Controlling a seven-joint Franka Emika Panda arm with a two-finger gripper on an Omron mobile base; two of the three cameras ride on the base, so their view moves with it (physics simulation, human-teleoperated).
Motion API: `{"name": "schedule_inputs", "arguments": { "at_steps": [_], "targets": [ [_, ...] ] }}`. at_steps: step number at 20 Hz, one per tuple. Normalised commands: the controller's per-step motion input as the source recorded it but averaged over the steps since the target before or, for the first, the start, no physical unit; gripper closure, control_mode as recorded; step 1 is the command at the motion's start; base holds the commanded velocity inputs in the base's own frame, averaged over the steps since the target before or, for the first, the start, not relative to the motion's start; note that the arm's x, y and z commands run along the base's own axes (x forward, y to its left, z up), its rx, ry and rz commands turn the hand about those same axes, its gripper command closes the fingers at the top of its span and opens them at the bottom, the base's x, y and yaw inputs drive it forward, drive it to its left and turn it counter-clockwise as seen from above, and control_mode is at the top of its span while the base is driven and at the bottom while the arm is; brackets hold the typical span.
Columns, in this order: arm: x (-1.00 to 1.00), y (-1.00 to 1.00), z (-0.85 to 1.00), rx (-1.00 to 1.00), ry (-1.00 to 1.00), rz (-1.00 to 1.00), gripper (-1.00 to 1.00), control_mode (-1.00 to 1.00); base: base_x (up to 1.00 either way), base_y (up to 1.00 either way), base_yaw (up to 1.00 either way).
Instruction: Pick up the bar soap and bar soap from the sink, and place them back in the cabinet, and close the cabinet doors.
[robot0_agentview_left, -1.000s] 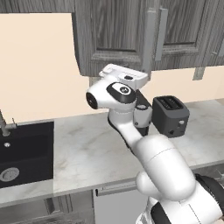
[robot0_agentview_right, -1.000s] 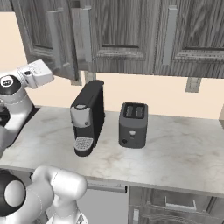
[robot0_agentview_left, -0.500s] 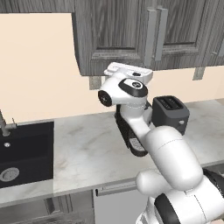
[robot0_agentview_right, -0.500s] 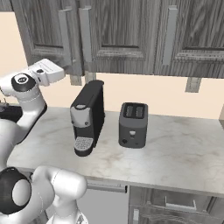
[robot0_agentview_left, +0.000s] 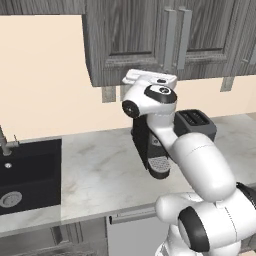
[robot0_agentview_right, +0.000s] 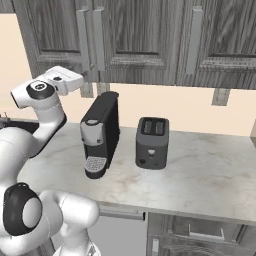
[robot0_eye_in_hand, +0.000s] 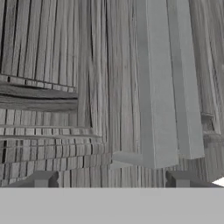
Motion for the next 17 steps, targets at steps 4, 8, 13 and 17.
{"name": "schedule_inputs", "arguments": {
  "at_steps": [4, 8, 13, 17],
  "targets": [
    [0.18, 0.00, 0.00, 0.00, 0.00, 0.02, -1.00, -1.00, 0.00, 0.00, 0.00],
    [0.08, 0.00, 0.00, 0.00, 0.02, 0.00, -1.00, -1.00, 0.00, 0.00, 0.00],
    [0.08, 0.00, 0.00, 0.00, 0.02, 0.00, -1.00, -1.00, 0.00, 0.00, 0.00],
    [0.11, 0.00, 0.00, 0.00, 0.02, 0.00, -1.00, -1.00, 0.00, 0.00, 0.00]
  ]
}}
